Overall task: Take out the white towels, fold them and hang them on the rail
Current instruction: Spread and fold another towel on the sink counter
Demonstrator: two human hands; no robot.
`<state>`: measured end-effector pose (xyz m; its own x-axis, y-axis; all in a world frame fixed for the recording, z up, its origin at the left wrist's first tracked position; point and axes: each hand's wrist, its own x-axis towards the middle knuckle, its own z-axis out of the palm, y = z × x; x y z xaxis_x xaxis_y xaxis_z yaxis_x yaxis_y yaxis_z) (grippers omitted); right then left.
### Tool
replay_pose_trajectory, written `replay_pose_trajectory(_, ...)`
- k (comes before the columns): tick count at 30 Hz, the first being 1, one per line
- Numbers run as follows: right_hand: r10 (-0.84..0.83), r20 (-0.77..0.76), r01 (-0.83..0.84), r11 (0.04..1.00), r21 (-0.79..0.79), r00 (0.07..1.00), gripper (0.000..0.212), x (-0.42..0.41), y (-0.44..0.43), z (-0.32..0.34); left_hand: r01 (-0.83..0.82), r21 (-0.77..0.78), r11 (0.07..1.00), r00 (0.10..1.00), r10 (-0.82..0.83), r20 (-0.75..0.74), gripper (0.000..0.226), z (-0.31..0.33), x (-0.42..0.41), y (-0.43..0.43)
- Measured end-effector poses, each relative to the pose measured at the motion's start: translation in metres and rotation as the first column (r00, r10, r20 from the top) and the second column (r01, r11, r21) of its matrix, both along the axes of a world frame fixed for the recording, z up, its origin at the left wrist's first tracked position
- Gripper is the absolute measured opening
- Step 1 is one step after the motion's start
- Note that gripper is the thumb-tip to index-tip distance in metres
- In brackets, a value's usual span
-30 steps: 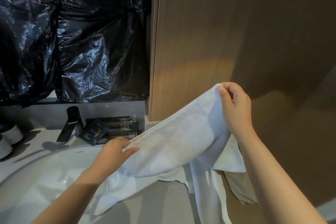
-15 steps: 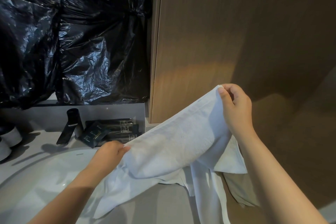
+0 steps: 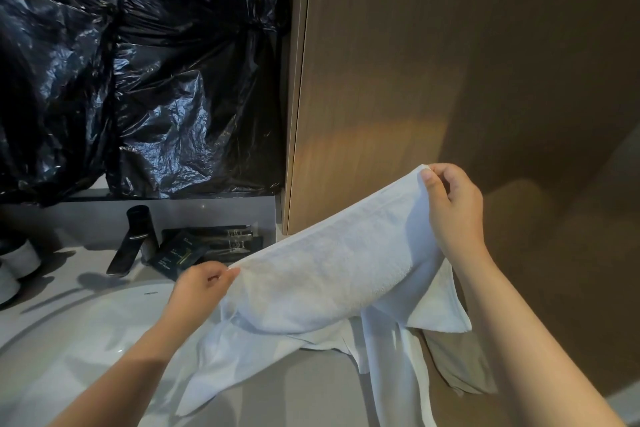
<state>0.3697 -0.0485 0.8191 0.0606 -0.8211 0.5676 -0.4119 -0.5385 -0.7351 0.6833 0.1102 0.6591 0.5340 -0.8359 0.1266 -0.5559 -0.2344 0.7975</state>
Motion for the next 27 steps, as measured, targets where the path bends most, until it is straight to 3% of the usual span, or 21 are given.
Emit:
replay_pose_trajectory(5,-0.055,-0.016,0.055,0.998,-0.011,0.998,0.017,-0.007,-0.003,-0.004,-0.165,-0.135,0.977,0.958,0.126,-0.258,0.037,0.007,0.001,-0.006)
replay_pose_trajectory(12,-0.169,-0.001,0.169,0.986,0.017,0.986,0.023,-0.021,-0.013,0.0,-0.197,-0.308,0.931,0.941,0.092,-0.326,0.017,0.051,0.005,-0.022)
replay_pose_trajectory(15,-0.218,0.03,0.217,0.976,0.023,0.976,0.029,-0.031,-0.02,0.011,-0.176,-0.362,0.916,0.951,0.064,-0.302,0.006,0.082,0.007,-0.034)
replay_pose_trajectory(19,-0.257,0.06,0.258,0.966,-0.016,0.965,0.032,-0.039,-0.03,0.038,-0.101,-0.396,0.913,0.995,0.085,-0.057,0.01,0.127,0.003,-0.05)
replay_pose_trajectory(27,-0.257,0.198,0.275,0.959,-0.067,0.946,0.023,-0.038,-0.043,0.099,-0.166,-0.629,0.759,0.98,0.197,-0.02,0.015,0.227,-0.009,-0.082)
